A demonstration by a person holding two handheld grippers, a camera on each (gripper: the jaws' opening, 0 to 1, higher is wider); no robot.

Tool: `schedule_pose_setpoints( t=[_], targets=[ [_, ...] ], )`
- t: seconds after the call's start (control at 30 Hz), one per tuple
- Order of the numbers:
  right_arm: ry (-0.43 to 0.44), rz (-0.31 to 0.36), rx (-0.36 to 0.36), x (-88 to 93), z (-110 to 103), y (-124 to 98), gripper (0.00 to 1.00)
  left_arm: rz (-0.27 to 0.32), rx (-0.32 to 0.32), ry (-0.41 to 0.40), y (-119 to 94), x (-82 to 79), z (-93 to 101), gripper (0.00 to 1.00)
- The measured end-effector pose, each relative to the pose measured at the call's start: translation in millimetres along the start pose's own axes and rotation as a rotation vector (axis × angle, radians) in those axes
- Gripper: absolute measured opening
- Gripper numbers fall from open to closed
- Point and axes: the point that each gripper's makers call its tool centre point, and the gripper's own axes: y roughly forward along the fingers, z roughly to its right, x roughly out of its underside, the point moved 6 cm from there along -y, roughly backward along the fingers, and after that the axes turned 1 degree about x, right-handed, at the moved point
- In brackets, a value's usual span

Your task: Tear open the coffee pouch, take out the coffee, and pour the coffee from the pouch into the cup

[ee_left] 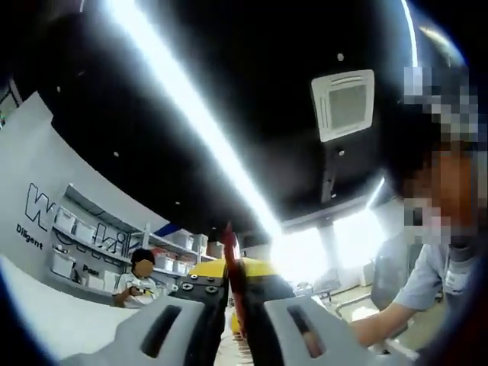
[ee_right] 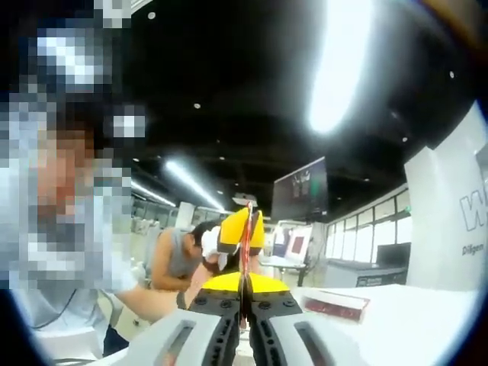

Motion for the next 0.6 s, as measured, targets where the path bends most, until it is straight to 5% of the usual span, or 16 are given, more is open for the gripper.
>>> schedule_pose_setpoints(
  t=[0.3, 0.47, 0.6],
  targets=[
    [-0.005, -0.004, -0.002, -0.9, 0.5, -0.9, 0.03, -0.052, -0.028, 0.057, -10.8, -40.9, 6.2, 0.08],
    [-0.017, -0.012, -0.012, -1.5, -0.8, -0.9, 0.03, -0.218, -0.064, 0.171, -21.3, -46.7, 3.8, 0.05],
    [-0.038, -0.014, -0.023, -1.3, -6.0, 1.6, 0.03, -0.274, -0.033, 0.118, -22.1, -51.4, 8.1, 0.08]
  ],
)
